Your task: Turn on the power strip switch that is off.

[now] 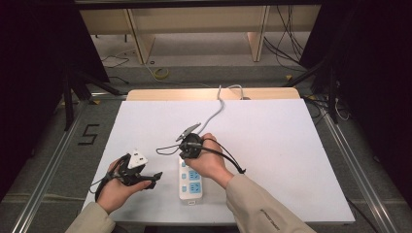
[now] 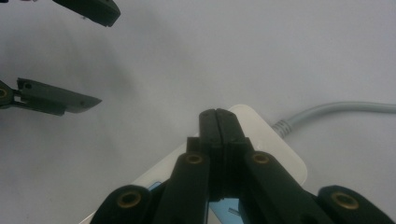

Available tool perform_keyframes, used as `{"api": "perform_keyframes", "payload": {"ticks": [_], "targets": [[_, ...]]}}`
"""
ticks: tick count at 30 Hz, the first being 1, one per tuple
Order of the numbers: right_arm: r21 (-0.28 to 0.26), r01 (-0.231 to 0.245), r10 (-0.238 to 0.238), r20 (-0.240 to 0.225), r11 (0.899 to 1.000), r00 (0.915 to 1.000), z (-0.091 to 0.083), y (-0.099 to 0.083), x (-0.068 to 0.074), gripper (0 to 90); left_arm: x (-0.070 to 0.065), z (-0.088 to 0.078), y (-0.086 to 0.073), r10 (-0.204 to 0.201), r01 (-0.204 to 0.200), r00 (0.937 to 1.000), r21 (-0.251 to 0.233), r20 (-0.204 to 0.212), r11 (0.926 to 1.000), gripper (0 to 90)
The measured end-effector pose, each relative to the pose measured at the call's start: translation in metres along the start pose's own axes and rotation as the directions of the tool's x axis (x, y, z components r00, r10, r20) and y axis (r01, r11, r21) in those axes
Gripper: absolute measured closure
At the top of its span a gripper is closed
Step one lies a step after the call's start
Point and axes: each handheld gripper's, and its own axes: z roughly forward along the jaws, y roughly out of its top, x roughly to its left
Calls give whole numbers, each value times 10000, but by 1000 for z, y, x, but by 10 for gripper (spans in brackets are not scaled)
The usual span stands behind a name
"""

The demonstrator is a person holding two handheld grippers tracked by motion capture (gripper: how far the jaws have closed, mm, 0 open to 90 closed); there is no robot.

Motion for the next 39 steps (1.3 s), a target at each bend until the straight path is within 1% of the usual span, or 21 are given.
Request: {"api": "perform_keyframes", "payload": {"ticks": [7, 11, 12, 13, 19, 21, 29, 32, 34, 39], "targets": [[237, 0, 2, -62, 9997, 10000, 8, 0, 1, 900, 0, 0, 0, 46, -46, 10000, -2, 6, 10000, 242], [395, -19, 21, -69, 9992, 10000, 10, -1, 1, 900, -1, 1, 0, 5, -4, 10000, -40, 20, 10000, 242], [451, -100, 105, -104, 9989, 9999, 10, -1, 1, 900, -1, 1, 0, 10, -10, 10000, -19, 16, 10000, 242], [455, -11, 15, -90, 9990, 10000, 11, -1, 1, 900, -1, 1, 0, 6, -6, 10000, -21, 16, 10000, 242], [616, 47, -42, -85, 9981, 10000, 16, -2, 2, 900, -1, 1, 0, -4, 4, 10000, -21, 21, 10000, 242], [661, 2, 2, -61, 9978, 10000, 16, -2, 3, 900, -1, 1, 0, 1, -1, 10000, -28, 32, 10000, 243], [893, 151, -142, -105, 9959, 9998, 21, -3, 3, 900, -1, 1, 0, 8, -8, 10000, -29, 37, 10000, 243], [1002, 86, -74, -118, 9949, 9999, 20, -2, 3, 900, -1, 1, 0, 41, -41, 10000, -4, 62, 10000, 242], [1040, 159, -143, -156, 9944, 9998, 20, -2, 3, 900, -1, 2, 0, 23, -23, 10000, -6, 48, 10000, 243], [1186, 345, -344, -29, 9923, 9994, 21, -1, 5, 900, -2, 1, 0, 21, -21, 10000, -20, 43, 10000, 243]]}}
